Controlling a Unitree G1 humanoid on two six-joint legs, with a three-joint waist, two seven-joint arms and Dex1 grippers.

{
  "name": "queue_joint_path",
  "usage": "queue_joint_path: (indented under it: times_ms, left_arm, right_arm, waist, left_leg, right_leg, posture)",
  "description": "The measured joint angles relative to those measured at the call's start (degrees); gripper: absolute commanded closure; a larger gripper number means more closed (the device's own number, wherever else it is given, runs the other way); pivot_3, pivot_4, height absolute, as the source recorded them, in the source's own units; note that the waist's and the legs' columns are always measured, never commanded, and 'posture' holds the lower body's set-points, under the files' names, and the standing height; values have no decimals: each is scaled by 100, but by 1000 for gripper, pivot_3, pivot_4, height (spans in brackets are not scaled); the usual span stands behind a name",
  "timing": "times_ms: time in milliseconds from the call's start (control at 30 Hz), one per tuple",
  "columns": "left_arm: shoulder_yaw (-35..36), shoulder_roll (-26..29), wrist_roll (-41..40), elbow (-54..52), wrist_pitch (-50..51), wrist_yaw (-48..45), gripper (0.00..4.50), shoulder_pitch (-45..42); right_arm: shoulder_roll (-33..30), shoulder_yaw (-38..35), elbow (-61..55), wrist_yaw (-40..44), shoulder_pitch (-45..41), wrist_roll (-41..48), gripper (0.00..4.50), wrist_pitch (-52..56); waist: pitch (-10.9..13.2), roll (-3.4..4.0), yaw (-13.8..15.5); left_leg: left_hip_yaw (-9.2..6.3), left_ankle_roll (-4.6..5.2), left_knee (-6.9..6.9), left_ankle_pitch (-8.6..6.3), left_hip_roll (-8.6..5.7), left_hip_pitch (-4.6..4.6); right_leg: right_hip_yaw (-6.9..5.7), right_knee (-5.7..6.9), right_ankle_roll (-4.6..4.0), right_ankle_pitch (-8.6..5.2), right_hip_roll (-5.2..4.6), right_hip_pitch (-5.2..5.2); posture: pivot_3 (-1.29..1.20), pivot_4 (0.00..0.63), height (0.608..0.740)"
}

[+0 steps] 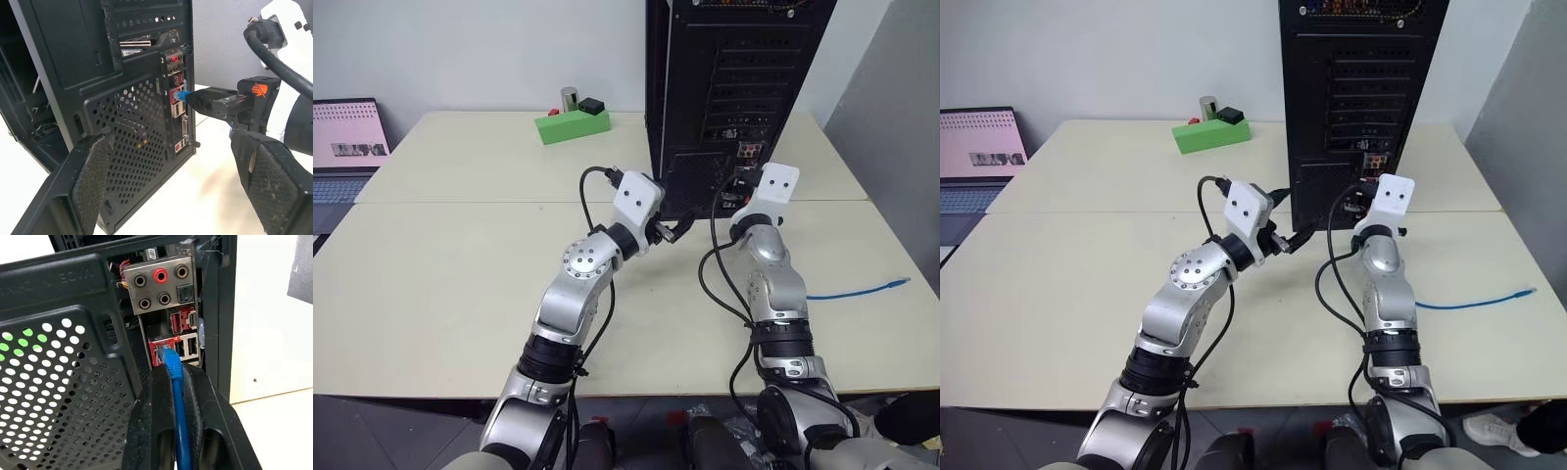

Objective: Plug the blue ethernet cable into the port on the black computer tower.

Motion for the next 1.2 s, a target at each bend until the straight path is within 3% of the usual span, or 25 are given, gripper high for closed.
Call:
queue_joint_path:
  times_ms: [567,633,1200]
  left_arm:
    - [58,4,-39,1,-39,-133,511,-10]
    - [81,4,-77,17,-79,-147,511,-26]
    - [229,110,-211,207,-445,-371,511,-162]
  right_arm:
    - [-95,86,242,177,-73,-23,4500,-137]
    - [-112,87,238,216,-73,-14,3811,-115]
    - [-365,-20,-401,483,327,125,173,455]
  waist:
    - [0,0,-27]
    - [0,0,-27]
    - [1,1,5]
  left_leg:
    - [2,0,0,0,1,3]
    - [2,0,0,0,1,3]
    - [1,0,-4,0,-1,-10]
  right_leg:
    - [4,0,1,1,1,0]
    - [5,0,1,1,1,1]
    - [0,-6,0,0,-1,-8]
  posture:
    - [0,150,740]
    - [0,150,740]
    - [0,150,740]
